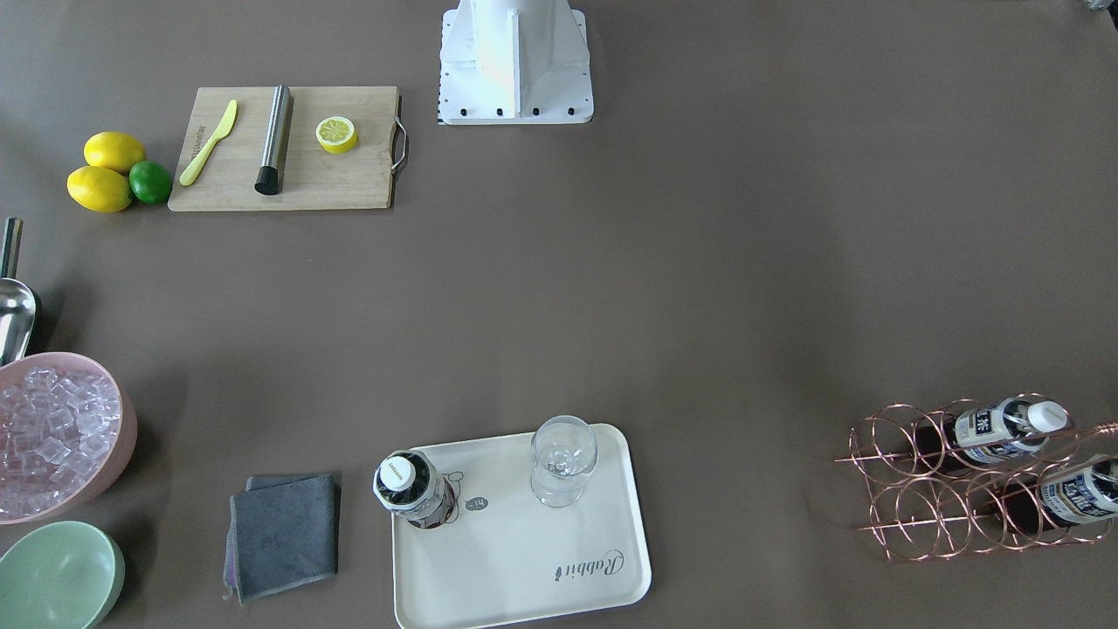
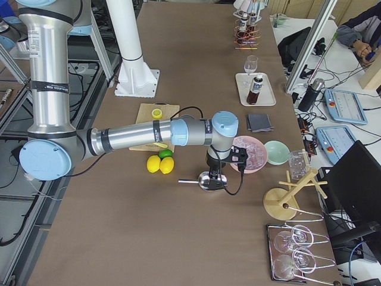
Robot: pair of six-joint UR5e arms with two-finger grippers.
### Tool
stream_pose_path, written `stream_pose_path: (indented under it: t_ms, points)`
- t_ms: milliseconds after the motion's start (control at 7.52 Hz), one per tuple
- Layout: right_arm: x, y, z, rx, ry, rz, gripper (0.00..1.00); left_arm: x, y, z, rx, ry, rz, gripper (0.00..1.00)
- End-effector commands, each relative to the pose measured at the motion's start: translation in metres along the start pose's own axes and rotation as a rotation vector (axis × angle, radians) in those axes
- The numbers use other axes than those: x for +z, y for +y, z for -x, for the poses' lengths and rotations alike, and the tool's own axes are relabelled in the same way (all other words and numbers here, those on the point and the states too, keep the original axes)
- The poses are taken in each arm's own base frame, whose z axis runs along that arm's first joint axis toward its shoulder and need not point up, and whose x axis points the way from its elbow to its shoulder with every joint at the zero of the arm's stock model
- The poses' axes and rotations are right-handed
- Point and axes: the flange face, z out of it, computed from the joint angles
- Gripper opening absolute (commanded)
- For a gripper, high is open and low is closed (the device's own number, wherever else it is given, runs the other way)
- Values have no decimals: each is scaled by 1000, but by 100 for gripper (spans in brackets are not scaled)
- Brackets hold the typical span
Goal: Take tea from basket to plate
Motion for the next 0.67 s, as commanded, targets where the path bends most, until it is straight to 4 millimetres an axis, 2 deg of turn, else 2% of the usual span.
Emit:
stream_pose_path:
  t_ms: [0,133,399,532]
  points:
    - [0,0,0,1,1,0,100,59,101,27,-504,70,112,99]
    - [0,0,0,1,1,0,100,77,124,34,-608,88,151,99]
    - [-1,0,0,1,0,-1,100,144,200,53,-785,205,246,99]
    - [0,0,0,1,1,0,100,164,222,57,-847,267,254,99]
